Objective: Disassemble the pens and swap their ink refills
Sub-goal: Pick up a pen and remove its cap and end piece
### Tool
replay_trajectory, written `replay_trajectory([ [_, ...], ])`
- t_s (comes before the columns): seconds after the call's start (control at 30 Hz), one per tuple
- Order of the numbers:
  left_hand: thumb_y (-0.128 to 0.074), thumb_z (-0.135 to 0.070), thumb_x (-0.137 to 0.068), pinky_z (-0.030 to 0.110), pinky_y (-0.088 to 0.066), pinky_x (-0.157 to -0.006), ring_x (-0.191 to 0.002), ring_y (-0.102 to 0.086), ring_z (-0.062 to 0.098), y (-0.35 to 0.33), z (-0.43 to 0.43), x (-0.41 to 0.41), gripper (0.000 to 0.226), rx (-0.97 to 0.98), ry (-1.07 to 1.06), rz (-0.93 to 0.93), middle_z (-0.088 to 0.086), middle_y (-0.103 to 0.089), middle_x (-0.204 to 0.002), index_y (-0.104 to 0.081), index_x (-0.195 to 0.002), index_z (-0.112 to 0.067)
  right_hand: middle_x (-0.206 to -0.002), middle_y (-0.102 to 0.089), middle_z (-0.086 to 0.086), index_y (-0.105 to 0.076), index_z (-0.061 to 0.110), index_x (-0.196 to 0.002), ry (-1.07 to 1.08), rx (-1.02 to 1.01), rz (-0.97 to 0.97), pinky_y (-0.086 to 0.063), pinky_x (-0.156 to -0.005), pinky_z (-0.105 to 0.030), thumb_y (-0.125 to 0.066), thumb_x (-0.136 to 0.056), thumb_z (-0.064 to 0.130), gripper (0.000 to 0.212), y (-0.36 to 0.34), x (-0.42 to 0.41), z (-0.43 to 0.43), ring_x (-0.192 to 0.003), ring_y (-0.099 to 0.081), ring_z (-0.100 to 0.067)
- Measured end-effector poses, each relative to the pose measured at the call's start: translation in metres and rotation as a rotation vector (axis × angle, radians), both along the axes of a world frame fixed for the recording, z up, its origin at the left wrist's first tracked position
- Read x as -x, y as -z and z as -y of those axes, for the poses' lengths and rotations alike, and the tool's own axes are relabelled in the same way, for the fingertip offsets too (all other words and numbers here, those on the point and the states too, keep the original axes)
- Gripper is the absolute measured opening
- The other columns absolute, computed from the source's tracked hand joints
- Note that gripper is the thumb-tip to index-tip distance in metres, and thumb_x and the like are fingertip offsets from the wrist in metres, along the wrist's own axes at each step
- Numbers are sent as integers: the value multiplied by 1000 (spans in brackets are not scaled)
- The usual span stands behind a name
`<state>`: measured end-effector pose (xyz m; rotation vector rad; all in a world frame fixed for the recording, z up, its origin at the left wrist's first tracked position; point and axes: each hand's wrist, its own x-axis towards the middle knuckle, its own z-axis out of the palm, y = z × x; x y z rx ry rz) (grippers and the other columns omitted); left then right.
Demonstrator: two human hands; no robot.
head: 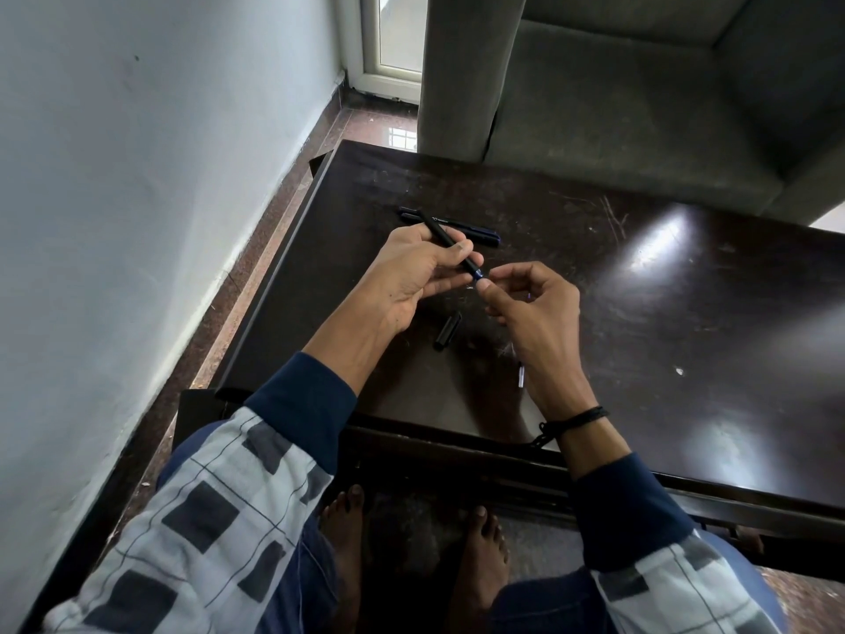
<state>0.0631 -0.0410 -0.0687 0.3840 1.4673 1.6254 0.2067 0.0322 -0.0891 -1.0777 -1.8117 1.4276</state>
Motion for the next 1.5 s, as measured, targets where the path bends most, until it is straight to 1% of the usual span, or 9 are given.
replay_trajectory([
  [0.23, -65, -1, -97, 31, -63, -82, -100, -77, 24, 0, 0, 1, 12, -10, -11, 3, 14, -78, -98, -67, -107, -6, -90, -77, 0, -71, 25, -95, 70, 21, -20, -64, -74, -43, -76, -93, 41, 16, -3, 1, 1, -75, -76, -19],
  [0.43, -65, -2, -97, 31, -63, -81, -100, -77, 24, 1, 0, 0, 14, -4, -11, 0, 15, -78, -100, -67, -111, -4, -87, -77, -2, -73, 24, -94, 6, 9, -3, -60, -72, -31, -77, -93, 25, 4, -1, 1, 3, -73, -72, -13],
  [0.63, -64, -2, -98, 31, -63, -80, -100, -77, 27, -1, 1, 1, 13, -18, -9, 4, 20, -77, -106, -66, -110, -4, -96, -73, 0, -73, 27, -99, 25, -8, -30, -63, -79, -42, -87, -82, 39, 25, 0, 0, 2, -87, -73, -23],
  [0.83, -65, -1, -97, 31, -64, -81, -102, -76, 25, -1, 1, -1, 18, -11, -11, 4, 20, -77, -108, -66, -115, -2, -86, -78, -3, -74, 22, -94, 46, 45, -18, -60, -68, -32, -74, -96, 34, 13, 0, 3, 3, -69, -73, -15],
  [0.93, -65, -1, -97, 31, -64, -80, -102, -76, 26, -1, 0, -1, 18, -6, -5, 1, 20, -76, -108, -66, -115, -2, -85, -77, -3, -75, 22, -94, 16, 29, -12, -58, -69, -29, -77, -94, 25, 4, 1, 2, 3, -70, -71, -12],
  [1.1, -65, -2, -97, 30, -63, -79, -102, -76, 27, -1, 0, -1, 16, -11, 2, 8, 20, -76, -106, -66, -113, -3, -96, -74, 0, -74, 27, -98, 5, 13, -25, -61, -76, -32, -85, -85, 30, 17, 2, 1, 2, -83, -72, -14],
  [1.2, -64, -1, -98, 29, -63, -79, -102, -76, 27, -1, 0, -1, 17, -9, -2, 4, 21, -76, -108, -66, -115, -2, -95, -75, 2, -74, 27, -98, 16, 33, -5, -59, -71, -30, -79, -90, 37, 14, 1, 1, 2, -76, -73, -13],
  [1.37, -64, -2, -98, 31, -64, -80, -102, -76, 26, 0, 0, -1, 18, 8, 3, -8, 20, -77, -108, -66, -115, -2, -90, -77, 0, -74, 25, -96, -9, 16, 24, -58, -69, -27, -75, -95, 26, 2, 1, 1, 3, -74, -71, -12],
  [1.5, -63, -3, -99, 31, -64, -80, -103, -76, 26, -1, -1, -1, 17, 7, 8, 5, 19, -77, -108, -65, -116, -3, -90, -75, 1, -75, 26, -98, 0, 12, 30, -60, -72, -32, -78, -92, 23, 7, 0, 0, 1, -75, -69, -13],
])
